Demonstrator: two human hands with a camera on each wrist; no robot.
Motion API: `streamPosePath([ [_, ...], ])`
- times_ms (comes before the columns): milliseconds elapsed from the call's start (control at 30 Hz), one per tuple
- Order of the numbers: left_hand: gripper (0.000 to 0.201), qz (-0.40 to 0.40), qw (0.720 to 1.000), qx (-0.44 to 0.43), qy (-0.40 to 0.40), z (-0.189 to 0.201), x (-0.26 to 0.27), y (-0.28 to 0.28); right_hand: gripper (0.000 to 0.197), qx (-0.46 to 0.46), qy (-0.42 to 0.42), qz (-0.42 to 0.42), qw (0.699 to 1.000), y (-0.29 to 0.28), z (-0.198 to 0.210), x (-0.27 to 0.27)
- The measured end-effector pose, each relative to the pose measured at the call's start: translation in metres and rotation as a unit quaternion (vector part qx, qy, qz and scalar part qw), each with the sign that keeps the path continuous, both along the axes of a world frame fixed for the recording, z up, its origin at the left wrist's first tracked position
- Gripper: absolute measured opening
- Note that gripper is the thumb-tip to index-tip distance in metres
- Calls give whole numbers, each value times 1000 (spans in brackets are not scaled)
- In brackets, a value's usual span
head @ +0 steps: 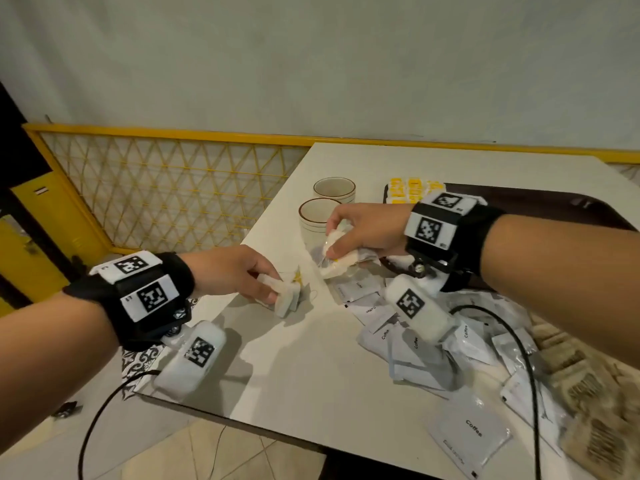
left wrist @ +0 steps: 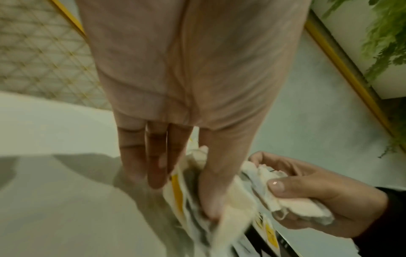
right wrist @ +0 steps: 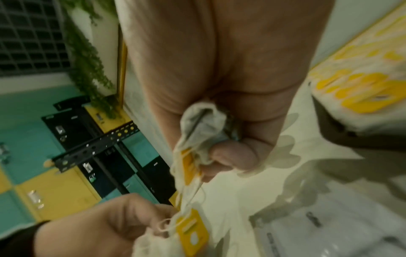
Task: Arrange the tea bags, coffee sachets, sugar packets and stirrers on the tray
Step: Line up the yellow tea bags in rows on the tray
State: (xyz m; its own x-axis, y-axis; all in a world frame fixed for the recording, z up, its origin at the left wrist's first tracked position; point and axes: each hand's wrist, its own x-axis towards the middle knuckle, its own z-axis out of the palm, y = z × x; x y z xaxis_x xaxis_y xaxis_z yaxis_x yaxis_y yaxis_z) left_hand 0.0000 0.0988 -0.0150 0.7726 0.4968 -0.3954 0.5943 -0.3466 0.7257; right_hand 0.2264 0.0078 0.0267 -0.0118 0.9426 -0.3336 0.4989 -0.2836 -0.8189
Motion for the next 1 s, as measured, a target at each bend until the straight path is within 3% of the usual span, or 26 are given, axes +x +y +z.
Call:
streamPosePath([
  [133,14,25,997,69,-13,-1,23,-3,17,26,84,-11,996,-32,2,28],
  [200,19,18,999,22,-41,2,31,-4,9,35,112,-33,993,-45,0,44],
  [300,11,-10,998,-18,-51,6,48,-15,12,42,164,-89,982,-64,-8,66],
  [400,11,-4,999,50,-21,1,73,-19,12,48,150,-98,983,-82,-13,78],
  [500,12,28,991,133,9,-1,90,-15,26,77,119,-106,984,-93,-13,86],
  [600,11,33,991,129,-10,7,97,-19,32,129,109,-141,975,-104,-11,92],
  [667,19,35,992,107,-60,21,103,-23,28,171,89,-163,968,-111,-6,95],
  [767,54,32,977,58,-204,49,122,-34,18,221,119,-187,950,-120,-1,105],
  [900,43,-38,921,-85,-379,70,164,-53,7,238,177,-203,933,-132,9,120],
  [1000,47,-44,889,-131,-436,73,206,-55,7,253,181,-246,918,-139,22,135],
])
